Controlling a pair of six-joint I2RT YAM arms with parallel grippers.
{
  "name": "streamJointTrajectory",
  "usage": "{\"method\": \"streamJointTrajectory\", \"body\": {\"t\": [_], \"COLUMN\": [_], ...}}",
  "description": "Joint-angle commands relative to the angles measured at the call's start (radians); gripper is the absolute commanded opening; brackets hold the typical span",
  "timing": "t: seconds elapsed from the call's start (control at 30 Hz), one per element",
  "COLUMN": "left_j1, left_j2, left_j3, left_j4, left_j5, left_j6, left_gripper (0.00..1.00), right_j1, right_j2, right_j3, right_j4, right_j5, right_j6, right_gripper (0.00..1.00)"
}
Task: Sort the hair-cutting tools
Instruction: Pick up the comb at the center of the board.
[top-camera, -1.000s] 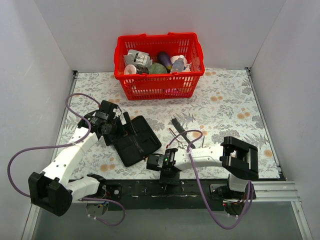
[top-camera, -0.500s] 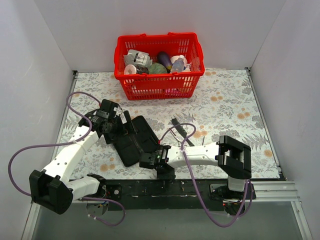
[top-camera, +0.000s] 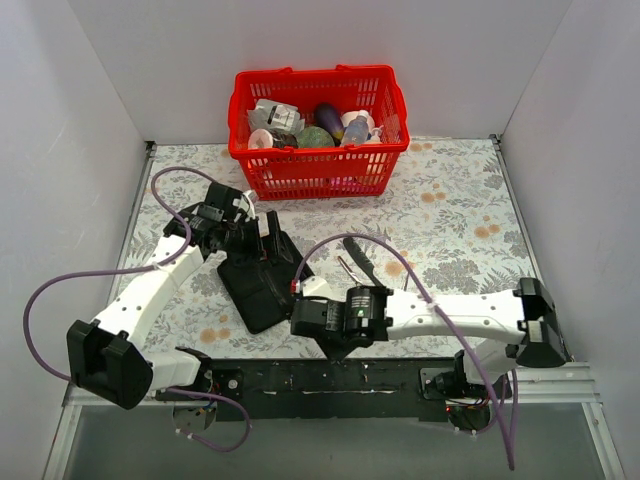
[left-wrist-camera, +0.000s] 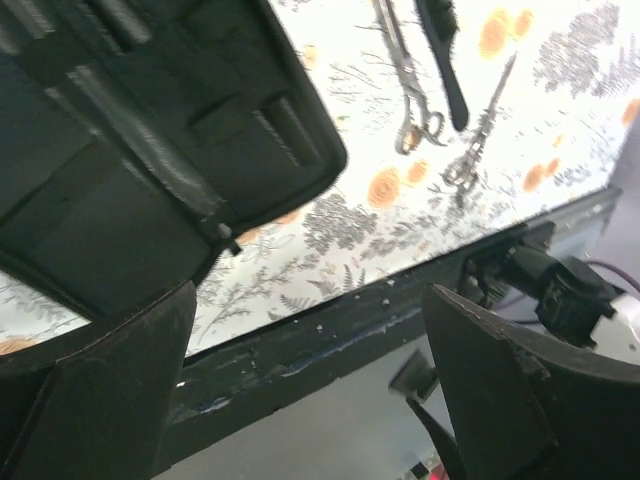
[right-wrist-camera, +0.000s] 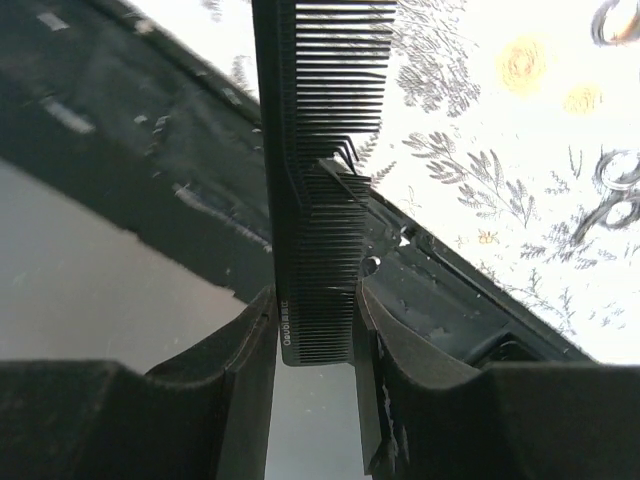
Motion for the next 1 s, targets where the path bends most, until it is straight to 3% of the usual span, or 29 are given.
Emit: {"method": "streamJointTrajectory", "body": {"t": [0.0, 0.27, 0.53, 0.7, 0.97], "left_j1": [-0.005, -0.008, -0.008, -0.011, -0.011], "left_j2": [-0.028, -0.089, -0.144, -0.18, -0.23], "left_j3": [0.012, -0.059, -0.074, -0.073, -0.153], "left_j4": [0.067, 0.181, 0.173, 0.112, 0.146], "left_j5": [0.192, 0.533, 0.654, 0.634, 0.691], "left_j6": [0.04, 0.002, -0.038, -0.04, -0.056], "left_gripper": [0.98, 0.97, 0.86, 0.76, 0.6], "right_j1": [0.004, 0.002, -0.003, -0.021, -0.065], "right_j2": [-0.088, -0.065, -0.013, -0.038, -0.061], "right_j3": [0.112, 0.277, 0.337, 0.353, 0.328], "right_j4": [-0.006, -0.114, -0.124, -0.129, -0.135], "right_j5": [-0.124, -0.122, -0.055, -0.027, -0.013], "right_j6": [-0.301, -0.456, -0.494, -0.499, -0.511], "right_gripper": [0.27, 0.27, 0.26, 0.26, 0.26]}}
